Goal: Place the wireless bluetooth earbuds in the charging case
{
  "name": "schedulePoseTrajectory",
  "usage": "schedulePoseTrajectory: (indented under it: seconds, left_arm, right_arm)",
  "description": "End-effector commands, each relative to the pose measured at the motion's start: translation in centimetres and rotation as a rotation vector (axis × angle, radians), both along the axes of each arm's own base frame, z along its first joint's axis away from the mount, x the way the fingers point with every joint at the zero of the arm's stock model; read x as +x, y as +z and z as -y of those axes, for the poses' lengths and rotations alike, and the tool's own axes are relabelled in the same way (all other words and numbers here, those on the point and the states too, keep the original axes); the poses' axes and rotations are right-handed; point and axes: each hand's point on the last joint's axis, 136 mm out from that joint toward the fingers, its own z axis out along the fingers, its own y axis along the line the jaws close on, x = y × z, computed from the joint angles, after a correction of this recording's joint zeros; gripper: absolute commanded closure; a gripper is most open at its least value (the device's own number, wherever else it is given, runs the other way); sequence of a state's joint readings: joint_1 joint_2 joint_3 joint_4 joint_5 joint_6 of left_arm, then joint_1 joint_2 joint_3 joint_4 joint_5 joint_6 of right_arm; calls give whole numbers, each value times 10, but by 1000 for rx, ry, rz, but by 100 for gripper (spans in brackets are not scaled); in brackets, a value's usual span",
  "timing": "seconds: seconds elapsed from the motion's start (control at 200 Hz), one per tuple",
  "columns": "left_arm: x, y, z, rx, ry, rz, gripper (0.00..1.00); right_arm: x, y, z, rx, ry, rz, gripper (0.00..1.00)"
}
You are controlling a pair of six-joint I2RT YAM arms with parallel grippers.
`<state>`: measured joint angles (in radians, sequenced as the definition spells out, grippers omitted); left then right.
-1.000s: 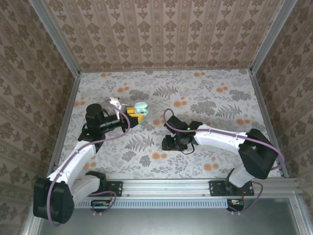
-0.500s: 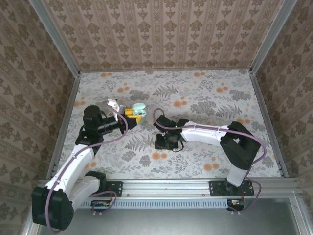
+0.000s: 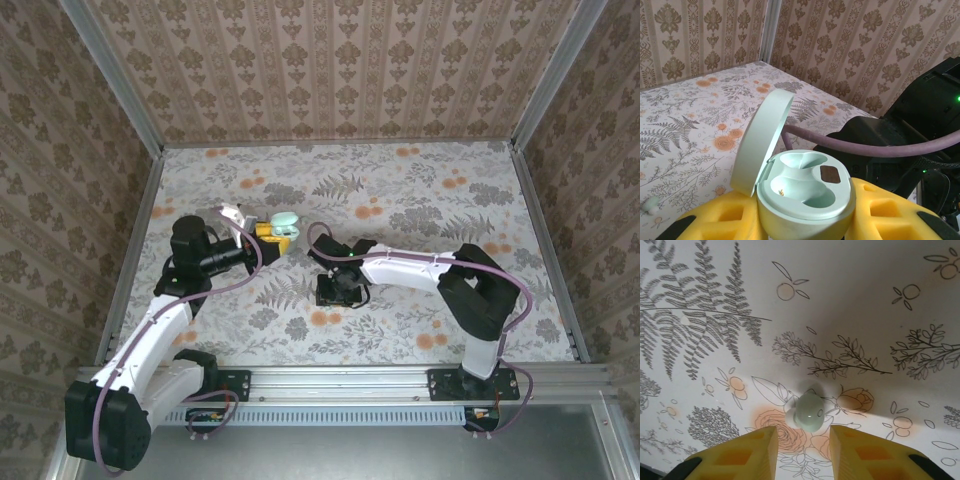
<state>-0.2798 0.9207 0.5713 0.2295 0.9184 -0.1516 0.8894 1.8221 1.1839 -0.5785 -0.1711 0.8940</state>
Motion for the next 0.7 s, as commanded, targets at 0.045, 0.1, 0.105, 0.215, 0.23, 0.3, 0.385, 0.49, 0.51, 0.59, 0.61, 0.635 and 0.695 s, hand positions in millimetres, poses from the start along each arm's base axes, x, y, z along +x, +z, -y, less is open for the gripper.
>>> schedulePoseTrajectory:
  seconds: [0.045, 0.1, 0.105, 0.215, 0.23, 0.3, 0.385, 0.49, 0.51, 0.59, 0.61, 0.635, 0.695]
  left_arm:
    - [-4, 4, -2, 2, -4, 42, 100]
    - [-4, 5, -2, 1, -4, 43, 100]
    - [-4, 5, -2, 0, -4, 43, 100]
    - [-5, 5, -2, 0, -5, 44, 100]
    - [-5, 5, -2, 0, -5, 44, 100]
    - [-5, 5, -2, 0, -6, 44, 100]
    - [-6, 4, -2, 0, -4, 43, 100]
    - [-6, 3, -3, 1, -2, 38, 100]
    - [-7, 3, -3, 0, -2, 41, 100]
    - [-7, 2, -3, -1, -2, 38, 100]
    - [-7, 3, -3, -1, -2, 38, 100]
    - [-7, 2, -3, -1, -2, 36, 100]
    - [-7, 2, -3, -1, -3, 35, 100]
  right_arm:
    - [-4, -3, 2, -44, 11, -20, 67]
    - [-3, -4, 2, -45, 13, -22, 67]
    - [-3, -4, 2, -45, 14, -22, 67]
    - [-3, -6, -1, -42, 18, -27, 67]
    - [-3, -7, -1, -42, 19, -28, 67]
    - [-3, -9, -1, -47, 19, -30, 68]
    - [-3, -12, -1, -54, 20, -36, 68]
    - [-4, -16, -1, -60, 23, -44, 69]
    - [-4, -17, -1, -61, 24, -46, 69]
    - [-3, -20, -1, -64, 26, -50, 72]
    - [-4, -21, -1, -65, 27, -52, 73]
    - [-4, -22, -2, -66, 29, -52, 73]
    - [-4, -23, -1, -69, 31, -54, 75]
